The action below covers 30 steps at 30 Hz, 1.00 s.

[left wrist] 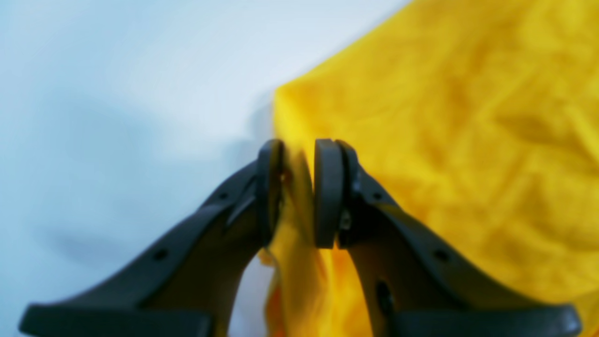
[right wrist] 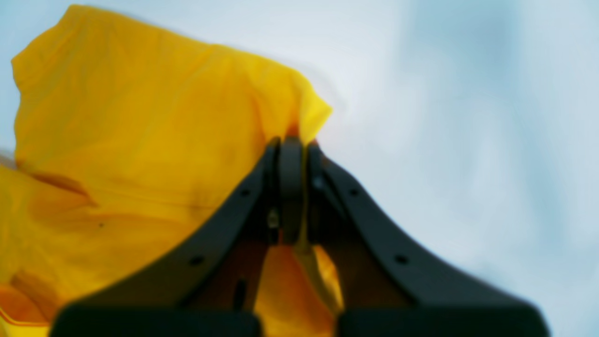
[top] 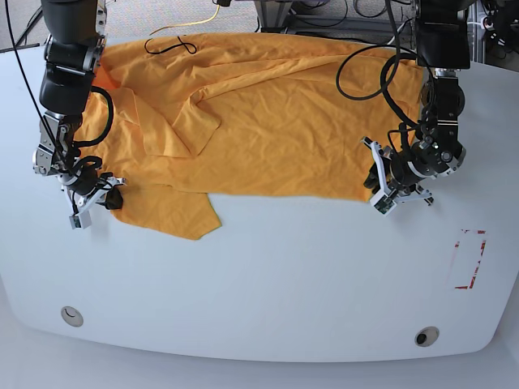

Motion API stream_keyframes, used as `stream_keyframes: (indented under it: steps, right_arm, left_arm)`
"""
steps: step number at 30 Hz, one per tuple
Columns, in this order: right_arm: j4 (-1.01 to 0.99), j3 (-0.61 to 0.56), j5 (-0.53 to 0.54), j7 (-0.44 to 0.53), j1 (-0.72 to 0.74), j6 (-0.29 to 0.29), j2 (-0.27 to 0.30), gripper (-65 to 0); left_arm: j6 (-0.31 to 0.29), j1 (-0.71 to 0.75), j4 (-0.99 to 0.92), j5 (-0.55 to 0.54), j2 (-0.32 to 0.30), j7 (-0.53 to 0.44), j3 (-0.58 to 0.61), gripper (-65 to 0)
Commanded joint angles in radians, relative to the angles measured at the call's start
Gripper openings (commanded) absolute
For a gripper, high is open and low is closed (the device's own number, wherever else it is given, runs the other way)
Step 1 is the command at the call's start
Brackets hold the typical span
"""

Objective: Layout the t-shirt on the table in an organized manner, then fold the t-shirt properly
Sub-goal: 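Lower the left gripper onto the shirt's side edge and grasp it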

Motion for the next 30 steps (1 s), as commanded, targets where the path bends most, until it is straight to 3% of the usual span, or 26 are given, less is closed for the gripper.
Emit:
stream_keyframes:
  steps: [1, 10, 15, 24, 30]
  right_arm:
    - [0.008, -0.001, -0.018, -0.030, 0.012, -0.001, 0.015, -65.0]
    - [0.008, -0.001, -0.018, -0.030, 0.012, -0.001, 0.013, -65.0]
    - [0.008, -0.001, -0.018, -0.030, 0.012, -0.001, 0.013, -65.0]
    - [0.008, -0.001, -0.018, -0.030, 0.012, -0.001, 0.012, -65.0]
    - [0.008, -0.003, -0.018, -0.030, 0.012, -0.001, -0.005, -65.0]
  left_arm:
    - [-0.001, 0.007, 0.071, 0.001, -0.007, -0.017, 0.016, -54.7]
    - [-0.001, 0.052, 0.136, 0.003, -0.018, -0.014, 0.106, -54.2]
    - [-0.001, 0.050, 0.136, -0.001, -0.029, 0.044, 0.109, -52.9]
    - [-0.001, 0.049, 0.216, -0.007, -0.029, 0.059, 0.073, -34.0]
    - [-0.001, 0.045, 0.251, -0.007, -0.029, 0.059, -0.015, -29.9]
